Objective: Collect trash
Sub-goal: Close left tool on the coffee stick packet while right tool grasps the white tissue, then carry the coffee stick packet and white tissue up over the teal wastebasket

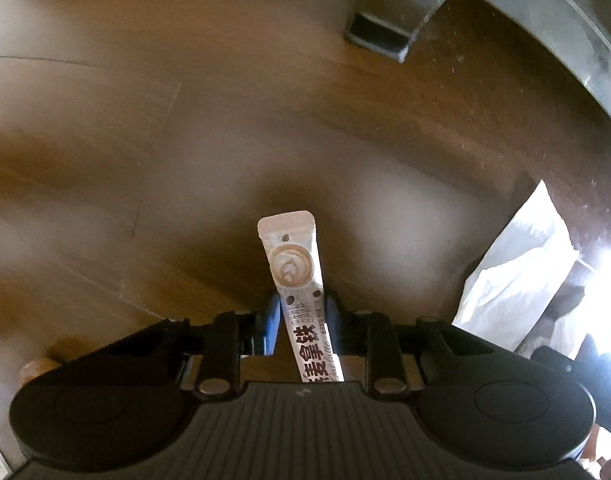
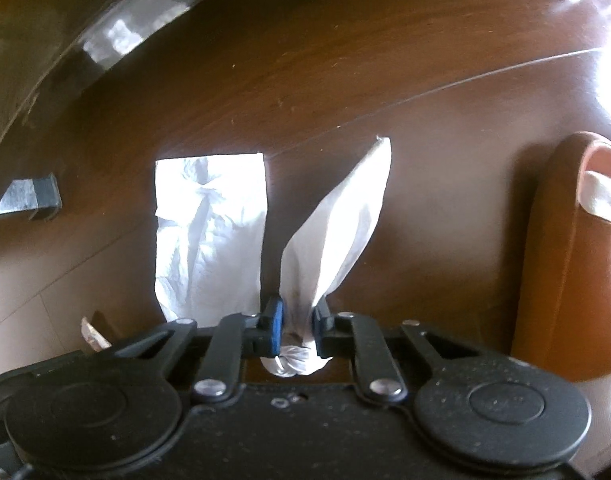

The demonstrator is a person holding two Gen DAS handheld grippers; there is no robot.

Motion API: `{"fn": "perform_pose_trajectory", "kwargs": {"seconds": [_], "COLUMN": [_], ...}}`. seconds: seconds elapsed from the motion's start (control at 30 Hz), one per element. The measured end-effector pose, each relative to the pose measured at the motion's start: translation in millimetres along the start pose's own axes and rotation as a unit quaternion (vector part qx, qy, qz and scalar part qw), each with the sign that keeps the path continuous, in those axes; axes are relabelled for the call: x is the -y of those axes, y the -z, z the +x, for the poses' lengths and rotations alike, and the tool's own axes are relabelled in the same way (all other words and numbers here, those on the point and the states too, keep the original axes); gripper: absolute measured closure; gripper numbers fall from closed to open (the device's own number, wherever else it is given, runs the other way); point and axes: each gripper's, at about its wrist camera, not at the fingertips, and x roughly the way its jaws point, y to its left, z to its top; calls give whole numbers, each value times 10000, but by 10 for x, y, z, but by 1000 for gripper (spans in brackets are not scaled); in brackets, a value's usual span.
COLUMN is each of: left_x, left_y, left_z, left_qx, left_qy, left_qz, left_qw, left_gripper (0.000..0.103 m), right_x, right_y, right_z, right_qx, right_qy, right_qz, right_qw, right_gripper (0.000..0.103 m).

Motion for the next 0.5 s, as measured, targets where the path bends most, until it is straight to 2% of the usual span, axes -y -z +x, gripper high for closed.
{"fn": "perform_pose_trajectory", "kwargs": {"seconds": [0.13, 0.3, 0.5], "left_x": [-28, 106, 224], "left_y": [49, 202, 312], "left_z": [-165, -449, -955], "left_qx": [86, 323, 703], "left_qy": [-28, -74, 144], "left_qz": [-4, 446, 714], "left_qw": [10000, 9985, 9949], "left_gripper": [80, 81, 85], "right_x": [-33, -103, -161], "right_y": [17, 118, 302], "right_z": [-111, -367, -784], "right_qx": [67, 210, 435], "right_qy": [130, 175, 128], "right_qz": [-60, -139, -172], "right_qw": [9999, 9995, 9988], "right_gripper": [96, 97, 97]}}
